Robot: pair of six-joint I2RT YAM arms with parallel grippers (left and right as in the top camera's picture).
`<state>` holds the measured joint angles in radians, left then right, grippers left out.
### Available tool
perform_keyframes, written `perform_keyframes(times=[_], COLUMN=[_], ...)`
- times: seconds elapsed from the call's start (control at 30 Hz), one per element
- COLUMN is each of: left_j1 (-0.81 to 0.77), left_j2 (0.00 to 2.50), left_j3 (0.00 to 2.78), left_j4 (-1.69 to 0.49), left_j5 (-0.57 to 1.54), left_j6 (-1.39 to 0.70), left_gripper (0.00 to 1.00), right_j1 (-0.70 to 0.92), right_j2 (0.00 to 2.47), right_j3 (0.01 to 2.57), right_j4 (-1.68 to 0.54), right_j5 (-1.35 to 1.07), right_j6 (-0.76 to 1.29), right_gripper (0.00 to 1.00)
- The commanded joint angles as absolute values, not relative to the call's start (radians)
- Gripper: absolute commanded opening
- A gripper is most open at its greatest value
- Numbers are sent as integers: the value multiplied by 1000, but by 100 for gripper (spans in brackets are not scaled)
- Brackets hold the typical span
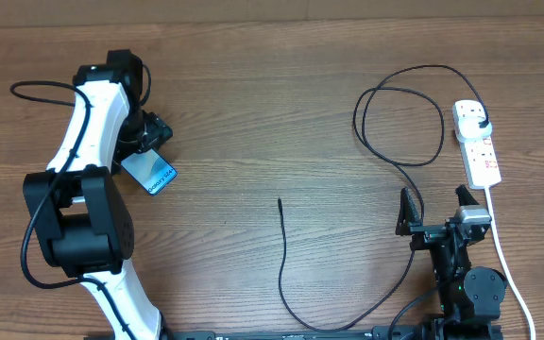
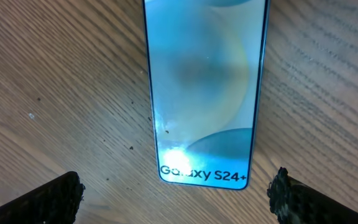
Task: Plug charger to phone and switch on socket
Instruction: 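Lower the left gripper onto the phone, aligning with its long edges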
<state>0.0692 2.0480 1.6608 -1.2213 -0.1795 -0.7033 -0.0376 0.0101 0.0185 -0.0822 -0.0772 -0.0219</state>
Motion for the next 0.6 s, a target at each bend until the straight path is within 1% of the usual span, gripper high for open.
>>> perform_keyframes(times=[0.0,0.33,0.57], left_j1=[69,69,73], left_j2=[2040,1927,1893], left_j3=[1654,1623,1525], left_j4=[-1193,-1165,-1063], left_j5=[-152,-127,-104], left_j6=[-688,-669,-665], left_gripper=[100,100,100], right_j1=[-32,-32,-32], right_j2=[3,3,3], right_j3=[8,8,8], right_j4=[-78,-78,-78], right_j5=[-69,-69,-69], right_j6=[-24,-24,-24], right_gripper=[100,100,100])
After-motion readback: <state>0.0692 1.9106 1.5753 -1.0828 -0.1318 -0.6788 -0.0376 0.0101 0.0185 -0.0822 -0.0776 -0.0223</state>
